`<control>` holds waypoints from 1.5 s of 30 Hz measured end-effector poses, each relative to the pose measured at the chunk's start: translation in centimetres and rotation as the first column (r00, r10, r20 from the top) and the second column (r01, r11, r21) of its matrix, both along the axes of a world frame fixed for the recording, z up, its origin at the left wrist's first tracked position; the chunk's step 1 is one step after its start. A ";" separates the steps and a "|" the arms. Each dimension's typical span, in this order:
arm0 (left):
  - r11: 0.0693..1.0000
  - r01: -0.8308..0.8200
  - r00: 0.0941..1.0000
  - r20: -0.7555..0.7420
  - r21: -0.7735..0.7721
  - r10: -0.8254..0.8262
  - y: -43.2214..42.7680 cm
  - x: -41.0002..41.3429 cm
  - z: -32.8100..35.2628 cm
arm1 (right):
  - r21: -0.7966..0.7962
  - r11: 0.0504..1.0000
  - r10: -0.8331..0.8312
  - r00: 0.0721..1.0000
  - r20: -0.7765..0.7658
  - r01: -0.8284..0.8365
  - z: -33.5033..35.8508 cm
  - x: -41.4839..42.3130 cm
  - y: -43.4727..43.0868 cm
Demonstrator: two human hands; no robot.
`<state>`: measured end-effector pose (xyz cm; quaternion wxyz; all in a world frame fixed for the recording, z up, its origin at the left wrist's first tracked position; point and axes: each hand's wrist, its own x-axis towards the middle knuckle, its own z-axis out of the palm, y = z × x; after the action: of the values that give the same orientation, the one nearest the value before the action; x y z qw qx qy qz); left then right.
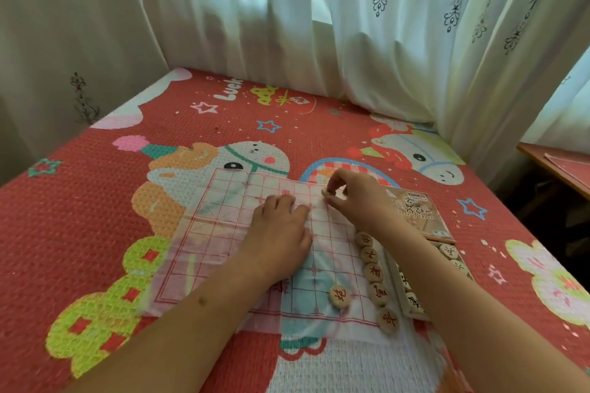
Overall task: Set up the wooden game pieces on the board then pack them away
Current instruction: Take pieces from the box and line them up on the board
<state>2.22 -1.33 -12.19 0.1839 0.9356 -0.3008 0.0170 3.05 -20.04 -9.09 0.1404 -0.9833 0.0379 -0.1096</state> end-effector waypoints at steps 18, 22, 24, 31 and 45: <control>1.000 -0.005 1.000 -0.010 -0.001 0.005 0.0 0.3 0.0 | 0.005 1.000 0.007 1.000 0.017 -0.007 1.1 -15.3 1.5; 1.000 -0.007 1.000 -0.022 0.007 0.007 0.0 0.3 0.0 | 0.049 0.952 -0.304 0.919 0.252 0.302 1.5 -18.3 -3.0; 1.000 -0.006 1.000 -0.029 0.006 0.006 0.0 0.3 0.1 | 0.075 0.918 -0.396 0.894 0.208 0.389 1.4 -19.6 -5.3; 1.000 -0.003 0.999 -0.040 0.013 0.003 -0.1 0.2 0.2 | -0.010 0.931 -0.364 0.931 0.020 0.364 0.3 -19.6 -8.3; 1.000 0.003 0.999 -0.037 0.004 -0.002 0.0 0.2 0.2 | 0.016 0.942 -0.335 0.930 0.151 0.337 1.3 -17.3 -8.6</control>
<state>2.40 -1.32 -12.03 0.1875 0.9358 -0.2985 -0.0014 -14.29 -28.65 -7.82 0.1170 -0.9519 0.1941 -0.2064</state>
